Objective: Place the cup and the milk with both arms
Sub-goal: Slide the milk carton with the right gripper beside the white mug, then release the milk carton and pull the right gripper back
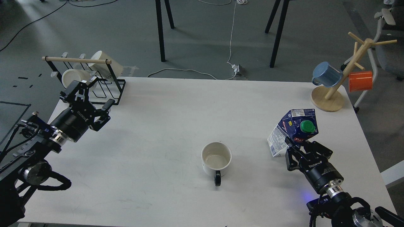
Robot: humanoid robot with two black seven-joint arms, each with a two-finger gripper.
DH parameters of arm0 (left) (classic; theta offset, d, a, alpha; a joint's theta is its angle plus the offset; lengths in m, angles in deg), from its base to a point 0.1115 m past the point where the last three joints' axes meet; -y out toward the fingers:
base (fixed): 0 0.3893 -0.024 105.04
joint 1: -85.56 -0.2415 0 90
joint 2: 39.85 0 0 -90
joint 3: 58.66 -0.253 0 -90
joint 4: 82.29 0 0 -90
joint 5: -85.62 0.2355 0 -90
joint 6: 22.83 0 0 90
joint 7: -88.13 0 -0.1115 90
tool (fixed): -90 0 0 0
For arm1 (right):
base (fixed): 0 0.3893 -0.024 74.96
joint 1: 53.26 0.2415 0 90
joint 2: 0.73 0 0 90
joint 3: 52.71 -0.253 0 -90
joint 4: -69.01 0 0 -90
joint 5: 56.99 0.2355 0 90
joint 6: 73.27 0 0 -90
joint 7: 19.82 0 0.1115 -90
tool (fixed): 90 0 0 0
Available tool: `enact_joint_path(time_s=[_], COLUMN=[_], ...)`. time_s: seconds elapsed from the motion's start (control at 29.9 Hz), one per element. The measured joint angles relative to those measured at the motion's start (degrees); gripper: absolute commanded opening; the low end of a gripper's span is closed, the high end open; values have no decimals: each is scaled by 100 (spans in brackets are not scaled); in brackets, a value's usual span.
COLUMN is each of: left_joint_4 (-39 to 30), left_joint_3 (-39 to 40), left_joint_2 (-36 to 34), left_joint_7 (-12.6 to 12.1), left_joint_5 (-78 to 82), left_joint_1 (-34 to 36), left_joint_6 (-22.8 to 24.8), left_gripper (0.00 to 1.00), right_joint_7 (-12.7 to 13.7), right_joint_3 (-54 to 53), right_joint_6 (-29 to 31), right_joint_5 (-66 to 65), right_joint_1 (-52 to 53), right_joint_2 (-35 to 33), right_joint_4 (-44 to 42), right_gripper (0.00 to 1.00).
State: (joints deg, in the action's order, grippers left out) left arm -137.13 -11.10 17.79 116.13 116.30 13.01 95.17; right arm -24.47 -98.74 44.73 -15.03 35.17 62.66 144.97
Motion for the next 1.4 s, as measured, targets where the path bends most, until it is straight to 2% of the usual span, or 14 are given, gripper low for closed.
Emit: enact_joint_path(time_s=[0.4,0.64,0.9,1.27,1.34,1.37,1.4], left_joint_4=[9,9,10,14,13,12,11], left_joint_3=[-1,-9,-10,-10,-10,-10,-10], left_joint_2=[11,11,11,11,11,11,11], left_joint_7=[0,0,0,0,0,0,0], left_joint_5=[0,0,0,0,0,0,0], left_joint_1=[-13,-13,-45,-76,-86,-88,-89], left_joint_6=[0,0,0,0,0,0,0], left_gripper=[99,99,99,99,99,99,99], right_joint_7=[61,284,298,294,291,290,290], right_joint_3=[150,336,375,362,359,357,352], right_joint_6=[0,0,-1,-1,-1,-1,-1], right_joint_5=[-613,-784,-891,-909,-909,-910,-909], right_joint_1=[-283,-232,-231,-225,-232,-235,-236], right_joint_2=[208,520,567,642,645,645,645], right_joint_4=[57,60,24,-10,-14,-15,-17], right_gripper=[35,35,37,58,69,76,88])
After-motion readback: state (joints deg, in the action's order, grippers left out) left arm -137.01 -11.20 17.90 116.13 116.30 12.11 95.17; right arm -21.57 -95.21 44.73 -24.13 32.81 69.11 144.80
